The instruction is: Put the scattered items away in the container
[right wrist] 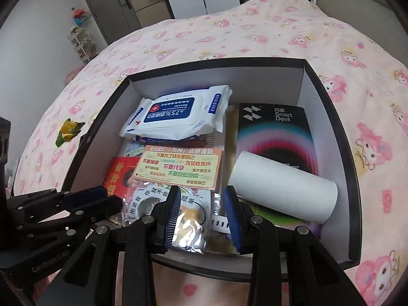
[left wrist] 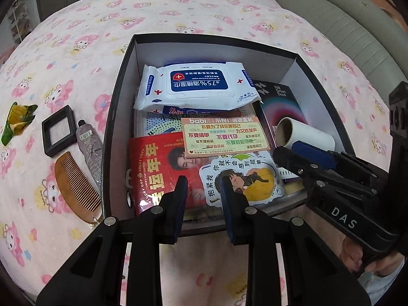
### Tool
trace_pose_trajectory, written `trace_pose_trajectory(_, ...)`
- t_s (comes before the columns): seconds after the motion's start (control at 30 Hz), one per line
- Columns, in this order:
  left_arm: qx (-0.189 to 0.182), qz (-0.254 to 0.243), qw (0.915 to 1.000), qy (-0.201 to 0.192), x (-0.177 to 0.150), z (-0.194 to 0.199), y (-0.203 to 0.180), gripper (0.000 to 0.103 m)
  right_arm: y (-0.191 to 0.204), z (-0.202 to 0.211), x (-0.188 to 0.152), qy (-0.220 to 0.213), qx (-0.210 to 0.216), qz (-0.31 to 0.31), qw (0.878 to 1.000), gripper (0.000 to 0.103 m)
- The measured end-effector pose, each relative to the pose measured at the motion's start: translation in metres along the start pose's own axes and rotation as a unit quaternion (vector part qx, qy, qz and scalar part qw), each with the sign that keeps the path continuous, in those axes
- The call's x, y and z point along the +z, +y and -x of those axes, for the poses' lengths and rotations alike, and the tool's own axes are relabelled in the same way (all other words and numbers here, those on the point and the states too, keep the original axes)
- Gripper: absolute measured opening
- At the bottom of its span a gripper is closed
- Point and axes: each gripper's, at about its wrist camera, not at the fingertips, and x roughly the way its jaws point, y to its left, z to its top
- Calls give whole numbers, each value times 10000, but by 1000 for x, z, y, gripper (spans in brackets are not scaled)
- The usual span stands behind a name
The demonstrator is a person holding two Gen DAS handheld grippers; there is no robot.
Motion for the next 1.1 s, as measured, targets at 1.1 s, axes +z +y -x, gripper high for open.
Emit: trace_pose_trajectory(1.1, 84, 37, 9991, -403, 4, 31, 23, 25, 24, -37, 5, 744, 808, -238, 9937, 36)
